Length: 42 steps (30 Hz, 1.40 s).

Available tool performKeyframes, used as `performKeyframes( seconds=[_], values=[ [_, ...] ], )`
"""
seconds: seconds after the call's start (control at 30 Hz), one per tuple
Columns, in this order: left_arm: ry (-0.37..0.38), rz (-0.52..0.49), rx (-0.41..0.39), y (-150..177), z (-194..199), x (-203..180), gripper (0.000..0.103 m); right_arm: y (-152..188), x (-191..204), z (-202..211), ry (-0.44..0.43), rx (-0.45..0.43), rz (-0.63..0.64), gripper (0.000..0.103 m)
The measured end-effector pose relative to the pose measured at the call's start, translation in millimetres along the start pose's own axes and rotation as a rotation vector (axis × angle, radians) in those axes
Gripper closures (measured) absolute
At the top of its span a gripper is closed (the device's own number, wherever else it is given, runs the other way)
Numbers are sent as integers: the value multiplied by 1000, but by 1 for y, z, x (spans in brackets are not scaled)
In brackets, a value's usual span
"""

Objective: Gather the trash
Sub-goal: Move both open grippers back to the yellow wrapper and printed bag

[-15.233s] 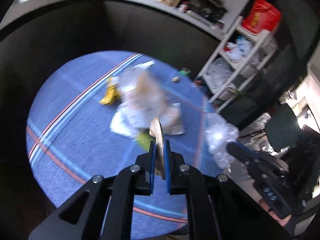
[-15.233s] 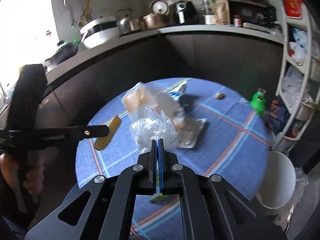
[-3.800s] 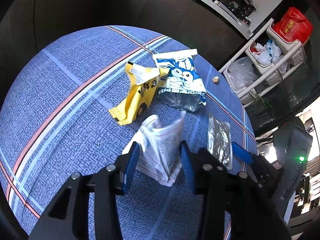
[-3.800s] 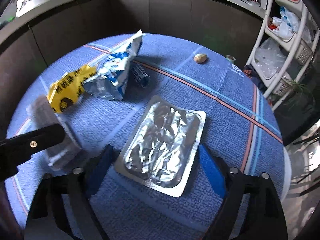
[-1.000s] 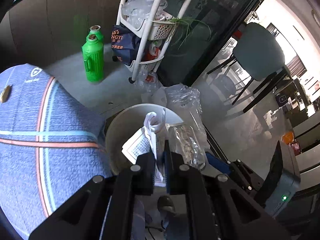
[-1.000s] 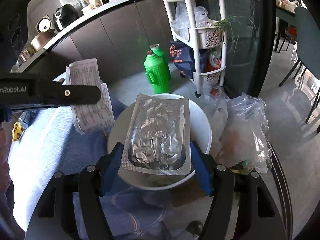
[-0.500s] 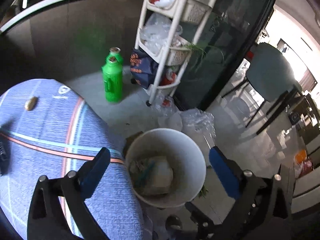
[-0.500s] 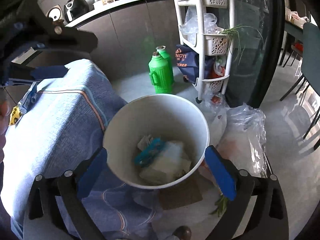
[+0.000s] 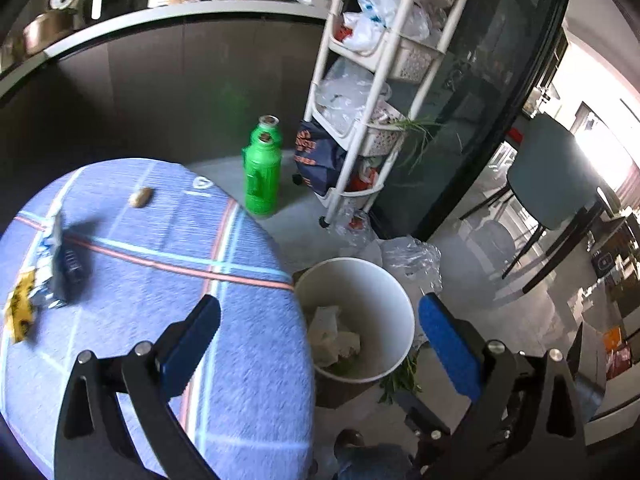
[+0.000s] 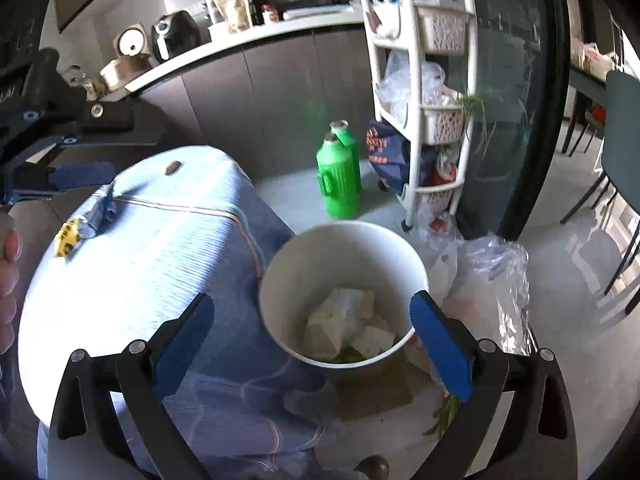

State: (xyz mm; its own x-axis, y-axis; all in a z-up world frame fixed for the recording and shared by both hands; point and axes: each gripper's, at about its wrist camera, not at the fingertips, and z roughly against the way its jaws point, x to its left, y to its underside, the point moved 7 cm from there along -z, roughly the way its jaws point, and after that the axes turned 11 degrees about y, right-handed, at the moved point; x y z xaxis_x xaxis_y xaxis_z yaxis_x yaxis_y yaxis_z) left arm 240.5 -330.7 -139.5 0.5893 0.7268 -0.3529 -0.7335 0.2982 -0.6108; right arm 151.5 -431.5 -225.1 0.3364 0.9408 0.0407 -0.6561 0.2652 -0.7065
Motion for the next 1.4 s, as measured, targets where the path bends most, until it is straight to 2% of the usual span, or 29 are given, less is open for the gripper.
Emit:
performKeyframes(
  seconds=[0.3, 0.57, 0.97, 1.4],
  values=[
    [-64, 23, -68, 16, 77, 12, 4, -8, 32, 51, -40, -66, 53, 9],
    [-98, 88, -125, 40, 133, 42, 4, -9, 74, 74, -78, -87, 136, 9],
    [-172, 237, -158, 76, 178, 120, 4, -6, 154, 80, -147, -76, 279, 9],
    [-245, 392, -154, 105, 195, 213, 4, -7, 237, 58, -213, -48, 406, 9]
  ],
)
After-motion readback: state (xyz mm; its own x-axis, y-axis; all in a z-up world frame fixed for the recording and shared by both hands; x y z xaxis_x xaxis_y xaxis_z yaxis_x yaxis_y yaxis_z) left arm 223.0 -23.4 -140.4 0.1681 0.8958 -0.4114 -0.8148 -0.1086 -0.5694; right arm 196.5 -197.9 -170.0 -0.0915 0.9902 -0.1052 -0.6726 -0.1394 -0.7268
